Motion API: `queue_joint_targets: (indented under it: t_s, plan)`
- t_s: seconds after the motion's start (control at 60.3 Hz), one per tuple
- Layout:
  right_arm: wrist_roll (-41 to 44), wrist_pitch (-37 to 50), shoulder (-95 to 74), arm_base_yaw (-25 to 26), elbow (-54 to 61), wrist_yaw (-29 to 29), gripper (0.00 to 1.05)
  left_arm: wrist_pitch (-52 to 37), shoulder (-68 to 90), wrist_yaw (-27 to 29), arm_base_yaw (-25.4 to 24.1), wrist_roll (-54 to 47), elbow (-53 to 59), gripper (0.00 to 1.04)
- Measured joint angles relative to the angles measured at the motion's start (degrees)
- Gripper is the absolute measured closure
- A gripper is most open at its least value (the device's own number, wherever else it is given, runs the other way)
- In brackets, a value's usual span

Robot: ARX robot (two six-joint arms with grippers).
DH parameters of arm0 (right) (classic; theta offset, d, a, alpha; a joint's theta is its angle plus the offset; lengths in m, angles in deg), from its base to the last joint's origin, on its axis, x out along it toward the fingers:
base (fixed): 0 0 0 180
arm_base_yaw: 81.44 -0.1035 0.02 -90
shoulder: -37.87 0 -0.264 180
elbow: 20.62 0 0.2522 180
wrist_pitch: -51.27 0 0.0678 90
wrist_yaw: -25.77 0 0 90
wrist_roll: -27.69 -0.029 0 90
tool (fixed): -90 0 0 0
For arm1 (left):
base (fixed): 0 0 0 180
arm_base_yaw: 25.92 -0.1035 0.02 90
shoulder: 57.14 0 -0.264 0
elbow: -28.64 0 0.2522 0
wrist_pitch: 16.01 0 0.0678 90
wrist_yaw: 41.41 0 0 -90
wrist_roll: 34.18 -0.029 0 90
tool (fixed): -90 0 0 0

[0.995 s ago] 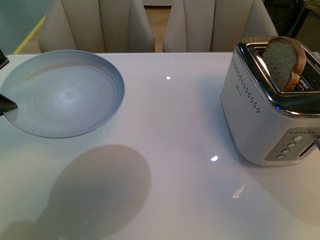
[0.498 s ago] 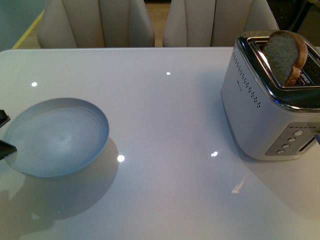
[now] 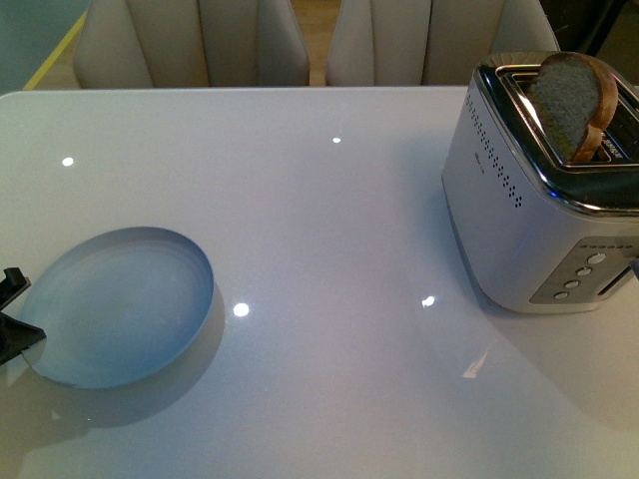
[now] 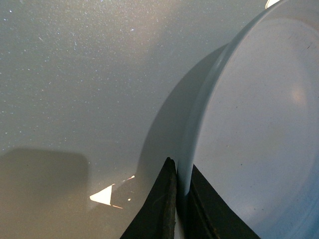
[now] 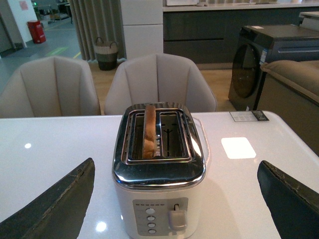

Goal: Left arm holds plate, right arm toasts bread

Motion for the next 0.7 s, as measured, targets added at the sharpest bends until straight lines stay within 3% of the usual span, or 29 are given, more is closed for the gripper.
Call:
queue_joint_targets:
  t_s: [0.547, 0.697]
  plan:
    - [0.00, 0.02, 0.00, 0.00, 0.00, 0.00, 0.09, -3.50, 1.31, 0.20, 0.59, 1.31, 0.68, 1.02]
    - [0.00, 0.02, 0.00, 0.00, 0.00, 0.00, 0.09, -3.52, 1.29, 0.24, 1.01, 2.19, 0.81, 0.77]
